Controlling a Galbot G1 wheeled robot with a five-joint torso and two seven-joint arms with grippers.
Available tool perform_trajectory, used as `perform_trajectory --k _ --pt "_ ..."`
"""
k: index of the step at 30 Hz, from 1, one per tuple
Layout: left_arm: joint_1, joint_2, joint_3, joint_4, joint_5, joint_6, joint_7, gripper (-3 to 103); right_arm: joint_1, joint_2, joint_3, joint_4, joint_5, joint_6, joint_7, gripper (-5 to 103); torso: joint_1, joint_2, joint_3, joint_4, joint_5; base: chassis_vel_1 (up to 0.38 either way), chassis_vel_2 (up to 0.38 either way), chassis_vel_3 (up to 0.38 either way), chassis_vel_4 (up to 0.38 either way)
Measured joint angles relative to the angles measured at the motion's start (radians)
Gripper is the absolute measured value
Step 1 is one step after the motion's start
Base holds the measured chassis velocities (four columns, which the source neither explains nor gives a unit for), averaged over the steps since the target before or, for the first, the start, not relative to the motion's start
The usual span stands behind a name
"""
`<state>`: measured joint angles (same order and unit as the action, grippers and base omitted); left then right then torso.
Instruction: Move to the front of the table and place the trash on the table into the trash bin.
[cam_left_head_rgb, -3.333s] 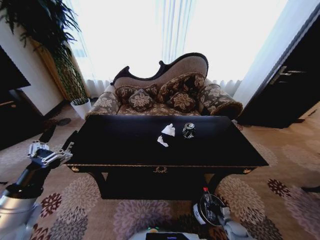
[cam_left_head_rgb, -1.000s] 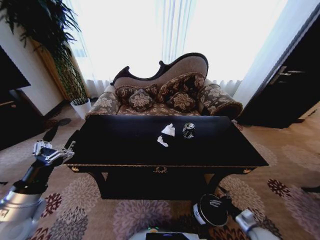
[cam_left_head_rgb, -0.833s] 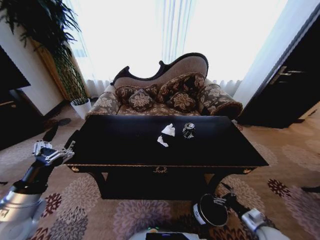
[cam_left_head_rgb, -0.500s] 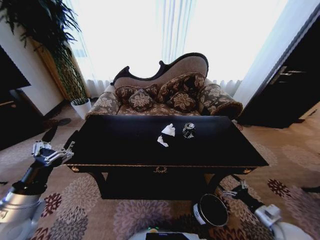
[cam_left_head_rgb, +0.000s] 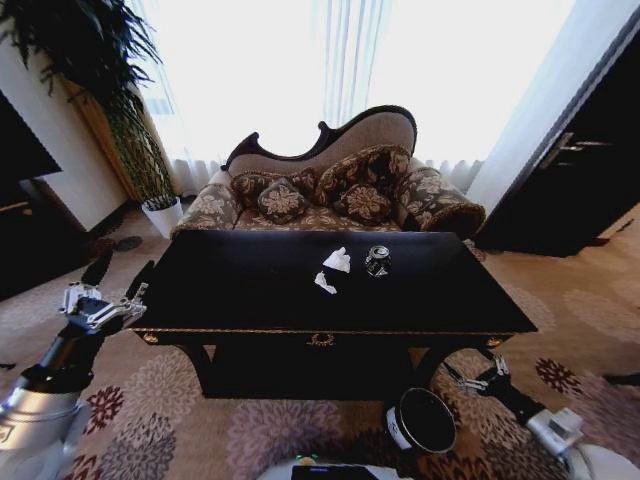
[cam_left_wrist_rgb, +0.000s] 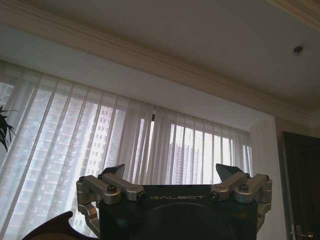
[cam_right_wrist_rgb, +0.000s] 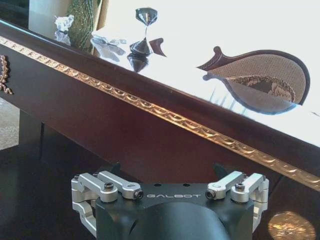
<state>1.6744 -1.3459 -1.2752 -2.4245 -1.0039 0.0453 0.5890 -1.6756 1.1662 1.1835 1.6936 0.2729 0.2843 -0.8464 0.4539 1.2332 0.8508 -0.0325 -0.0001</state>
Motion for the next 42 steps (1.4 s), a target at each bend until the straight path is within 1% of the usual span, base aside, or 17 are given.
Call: perform_trajectory --k 6,14,16,23,25,27,29,30,32,33,34,35,36,37,38,40,42 --pt "-0.004 0.009 -0.004 0.009 -0.006 -0.001 0.000 100 -0.006 -0.008 0.045 -0.001 0.011 0.008 -0.027 100 0.000 0.000 0.000 0.0001 -0.0001 0.000 0.000 0.000 0.000" --pt "-0.011 0.012 0.000 0.019 -0.007 -0.002 0.000 100 -0.029 -0.019 0.126 -0.008 0.082 0.016 -0.096 100 0.000 0.000 0.000 -0.0001 0.0000 0.000 0.000 0.000 0.000" --pt "-0.011 0.012 0.000 0.023 -0.007 -0.005 0.000 100 -0.030 -0.038 0.159 -0.016 0.104 0.020 -0.116 100 0.000 0.000 0.000 0.0000 -0.0001 0.000 0.000 0.000 0.000" --pt "-0.008 0.013 -0.002 0.025 -0.007 -0.011 0.000 100 -0.028 -0.073 0.203 0.025 0.188 -0.003 -0.120 100 0.000 0.000 0.000 0.0000 -0.0001 0.000 0.000 0.000 0.000" --pt "-0.004 0.014 -0.009 0.024 -0.008 -0.012 0.000 100 -0.020 -0.095 0.226 0.066 0.219 -0.029 -0.100 100 0.000 0.000 0.000 -0.0001 0.0001 0.000 0.000 0.000 0.000" --pt "-0.003 0.015 -0.010 0.024 -0.009 -0.012 0.000 100 -0.017 -0.103 0.234 0.078 0.227 -0.036 -0.091 100 0.000 0.000 0.000 -0.0001 0.0000 0.000 0.000 0.000 0.000" --pt "0.001 0.015 -0.017 0.022 -0.010 -0.012 0.000 100 -0.005 -0.137 0.255 0.123 0.267 -0.059 -0.024 100 0.000 0.000 0.000 0.0000 -0.0001 0.000 0.000 0.000 0.000" --pt "0.001 0.015 -0.017 0.022 -0.010 -0.012 0.000 100 -0.005 -0.137 0.255 0.123 0.267 -0.059 -0.024 100 0.000 0.000 0.000 0.0000 -0.0001 0.000 0.000 0.000 0.000" --pt "0.004 0.012 -0.022 0.020 -0.011 -0.012 0.000 100 0.004 -0.162 0.257 0.157 0.303 -0.074 0.066 100 0.000 0.000 0.000 -0.0001 -0.0001 0.000 0.000 0.000 0.000" --pt "0.004 0.012 -0.022 0.020 -0.011 -0.012 0.000 100 0.004 -0.162 0.257 0.157 0.303 -0.074 0.066 100 0.000 0.000 0.000 -0.0001 -0.0001 0.000 0.000 0.000 0.000" --pt "0.008 0.007 -0.026 0.018 -0.011 -0.012 0.000 100 0.016 -0.185 0.232 0.204 0.363 -0.091 0.182 100 0.000 0.000 0.000 -0.0001 -0.0002 0.000 0.000 0.000 0.000" --pt "0.018 -0.007 -0.035 0.013 -0.011 -0.013 -0.001 100 0.034 -0.211 0.144 0.335 0.510 -0.139 0.438 100 0.000 0.000 0.000 0.0000 -0.0004 0.000 0.000 0.000 0.000" --pt "0.023 -0.012 -0.039 0.010 -0.010 -0.014 -0.001 100 0.044 -0.217 0.099 0.383 0.548 -0.153 0.516 100 0.000 0.000 0.000 0.0000 -0.0005 0.000 0.000 0.000 0.000" --pt "0.023 -0.012 -0.039 0.010 -0.010 -0.014 -0.001 100 0.044 -0.217 0.099 0.383 0.548 -0.153 0.516 100 0.000 0.000 0.000 0.0000 -0.0005 0.000 0.000 0.000 0.000" --pt "0.029 -0.018 -0.043 0.006 -0.010 -0.016 -0.001 100 0.062 -0.225 0.036 0.439 0.575 -0.172 0.606 100 0.000 0.000 0.000 0.0000 -0.0001 0.000 0.000 0.000 0.000" --pt "0.040 -0.023 -0.050 0.001 -0.009 -0.022 -0.001 100 0.092 -0.240 -0.061 0.507 0.590 -0.203 0.723 100 0.000 0.000 0.000 0.0005 -0.0005 0.000 0.000 0.000 0.000" --pt "0.045 -0.021 -0.053 -0.001 -0.009 -0.024 -0.002 100 0.111 -0.248 -0.133 0.549 0.585 -0.239 0.797 100 0.000 0.000 0.000 0.0007 -0.0003 0.000 0.000 0.000 0.000"
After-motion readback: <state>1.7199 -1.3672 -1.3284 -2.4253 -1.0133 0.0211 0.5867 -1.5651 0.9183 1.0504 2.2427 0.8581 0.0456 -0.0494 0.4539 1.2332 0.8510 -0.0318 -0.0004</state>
